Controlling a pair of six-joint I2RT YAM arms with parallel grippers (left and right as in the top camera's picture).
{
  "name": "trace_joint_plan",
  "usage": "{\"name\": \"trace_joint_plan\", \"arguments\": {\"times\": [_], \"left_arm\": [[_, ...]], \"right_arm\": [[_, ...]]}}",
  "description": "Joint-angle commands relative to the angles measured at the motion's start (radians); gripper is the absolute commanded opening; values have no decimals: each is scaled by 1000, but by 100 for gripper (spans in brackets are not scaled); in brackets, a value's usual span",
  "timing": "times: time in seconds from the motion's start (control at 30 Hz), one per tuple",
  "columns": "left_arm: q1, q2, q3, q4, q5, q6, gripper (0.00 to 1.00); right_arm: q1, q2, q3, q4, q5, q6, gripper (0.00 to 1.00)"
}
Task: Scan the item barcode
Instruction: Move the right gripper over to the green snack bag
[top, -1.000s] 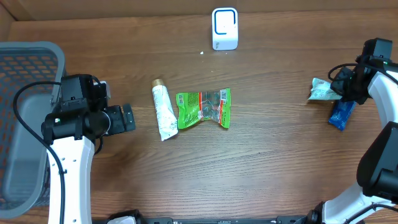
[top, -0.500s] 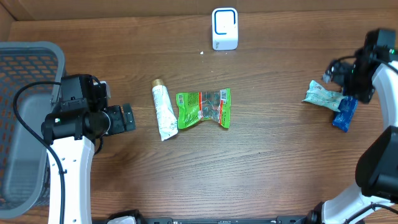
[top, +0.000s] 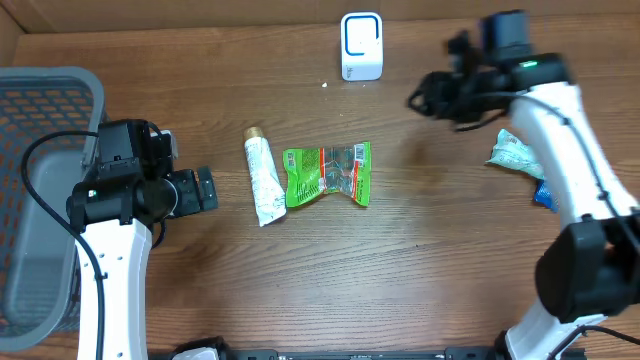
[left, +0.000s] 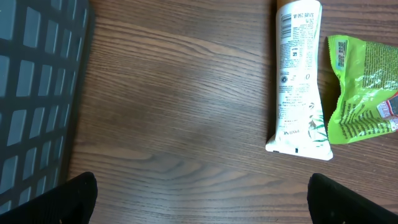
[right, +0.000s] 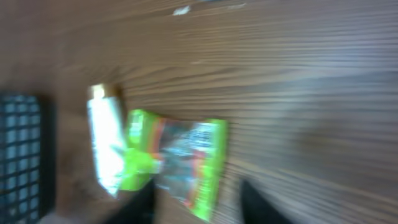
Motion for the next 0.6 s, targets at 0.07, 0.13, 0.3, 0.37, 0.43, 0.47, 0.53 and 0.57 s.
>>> {"name": "trace_joint_plan", "arguments": {"times": [0.07,0.13,0.3,0.37,0.43,0.47,0.53,0.57], "left_arm": [[-1,-2,1,0,10,19,99],[-1,-2,1,0,10,19,100],[-1,-2,1,0,10,19,100],[-1,-2,1,0,10,19,100],[-1,-2,1,0,10,19,100],[-1,-2,1,0,10,19,100],[-1,-2,1,0,10,19,100],[-1,-2,1,0,10,19,100]], "right_arm": [[180,15,-87,132,74,293,8],[238,29,-122,198,90,357,6],[347,91,-164,318,96,441,9],[383,128,-165,333,106,468,9],[414,167,-165,343,104,488,9],[428,185,-165,344,104,488,9],[451,214,-165,343,104,488,10],[459,225,-165,335,104,488,10]]}}
